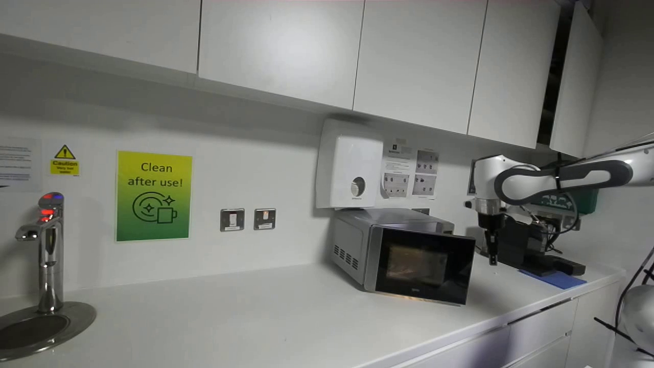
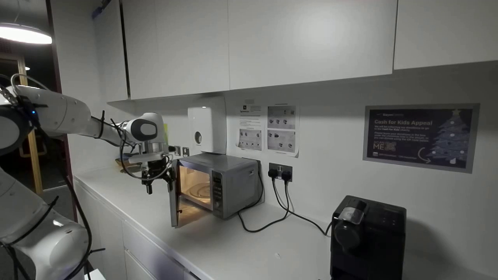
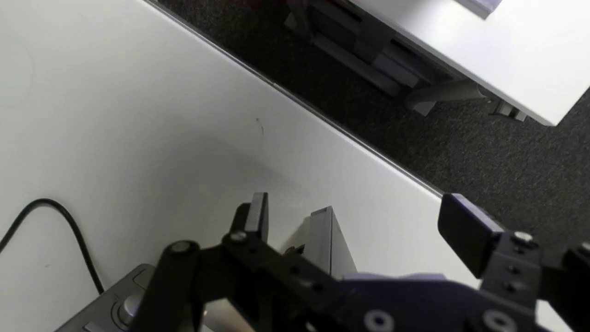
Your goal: Close the microwave door fully
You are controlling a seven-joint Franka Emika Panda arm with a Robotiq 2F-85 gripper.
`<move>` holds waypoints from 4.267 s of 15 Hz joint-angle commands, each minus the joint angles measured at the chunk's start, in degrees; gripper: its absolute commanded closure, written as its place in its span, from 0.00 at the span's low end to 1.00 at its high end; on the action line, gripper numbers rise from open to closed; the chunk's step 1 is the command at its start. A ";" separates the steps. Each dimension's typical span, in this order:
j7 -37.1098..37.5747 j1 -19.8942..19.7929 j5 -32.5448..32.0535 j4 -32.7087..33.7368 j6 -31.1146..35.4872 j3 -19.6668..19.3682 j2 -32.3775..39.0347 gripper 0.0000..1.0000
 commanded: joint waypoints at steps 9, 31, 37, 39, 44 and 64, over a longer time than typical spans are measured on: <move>18.27 -4.99 0.22 2.34 2.18 2.34 1.47 0.00; 31.96 -11.77 -2.88 5.84 7.40 3.43 6.76 0.00; 31.80 -12.10 -2.79 6.62 10.72 3.50 9.50 0.00; 31.70 -12.00 -2.74 7.08 11.60 3.52 10.68 0.00; 31.89 -12.07 -3.58 8.92 11.12 3.55 12.69 0.00; 30.62 -13.26 -7.18 12.95 12.40 1.54 17.74 0.00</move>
